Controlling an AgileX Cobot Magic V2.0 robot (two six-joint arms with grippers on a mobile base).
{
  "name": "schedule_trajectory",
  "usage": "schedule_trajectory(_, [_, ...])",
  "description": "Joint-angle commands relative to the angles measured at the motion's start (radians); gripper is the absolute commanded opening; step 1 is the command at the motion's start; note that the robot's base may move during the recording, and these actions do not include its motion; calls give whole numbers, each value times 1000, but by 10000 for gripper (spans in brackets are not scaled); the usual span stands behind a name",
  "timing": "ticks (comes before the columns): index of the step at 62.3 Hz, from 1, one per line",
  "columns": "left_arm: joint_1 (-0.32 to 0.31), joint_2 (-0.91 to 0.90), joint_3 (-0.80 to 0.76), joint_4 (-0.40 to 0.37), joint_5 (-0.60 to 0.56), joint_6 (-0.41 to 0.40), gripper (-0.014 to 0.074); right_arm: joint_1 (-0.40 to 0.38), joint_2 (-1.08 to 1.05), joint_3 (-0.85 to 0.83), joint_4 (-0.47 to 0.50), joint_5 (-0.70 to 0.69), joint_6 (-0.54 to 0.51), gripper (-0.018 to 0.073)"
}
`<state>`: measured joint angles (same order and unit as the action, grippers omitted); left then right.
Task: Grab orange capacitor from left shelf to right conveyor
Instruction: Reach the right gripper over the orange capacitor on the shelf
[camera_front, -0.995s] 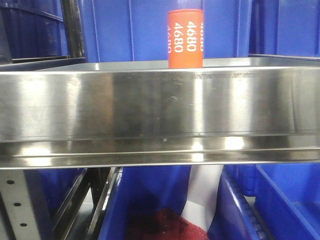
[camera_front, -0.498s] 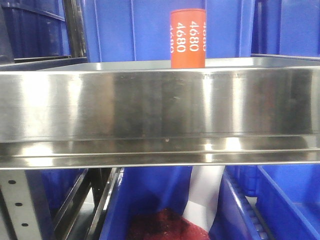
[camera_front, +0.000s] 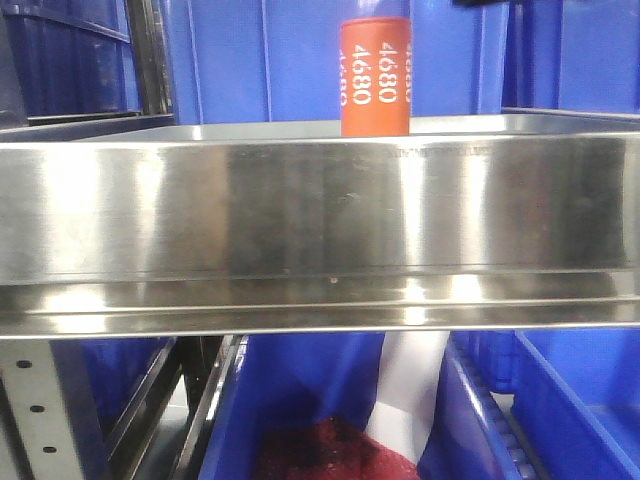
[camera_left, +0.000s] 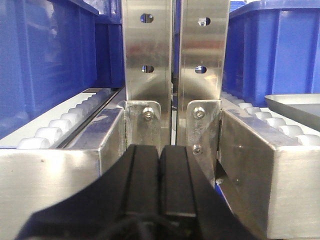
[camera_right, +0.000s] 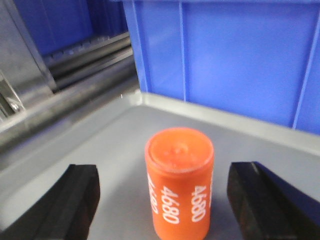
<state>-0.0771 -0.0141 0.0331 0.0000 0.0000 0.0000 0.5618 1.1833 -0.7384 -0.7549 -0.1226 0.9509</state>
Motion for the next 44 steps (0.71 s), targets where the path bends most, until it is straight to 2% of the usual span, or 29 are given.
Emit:
schedule_trajectory(1, [-2, 10, -8, -5, -90, 0, -105, -3, 7, -38, -10, -48, -1, 624])
schedule_trajectory(16, [-2, 10, -8, -5, -90, 0, -105, -3, 153, -84, -11, -46, -70, 624])
schedule_trajectory(28, [-2, 10, -8, -5, -90, 0, -105, -3, 258, -169, -11, -38, -79, 603])
schedule_trajectory(32, [-2, 10, -8, -5, -90, 0, -105, -3, 277, -180, -11, -18, -79, 519])
schedule_trajectory(35, [-2, 10, -8, -5, -90, 0, -105, -3, 286, -181, -11, 3, -79, 393])
schedule_trajectory(37, [-2, 10, -8, -5, -90, 0, -105, -3, 290, -181, -11, 26, -79, 298])
schedule_trajectory(41, [-2, 10, -8, -5, -90, 0, -105, -3, 290, -181, -11, 74, -79, 38])
schedule_trajectory(42, [-2, 10, -8, -5, -90, 0, -105, -3, 288, -181, -10, 81, -79, 24])
schedule_trajectory(44, [-2, 10, -8, -5, -90, 0, -105, -3, 286, -181, -10, 86, -76, 61])
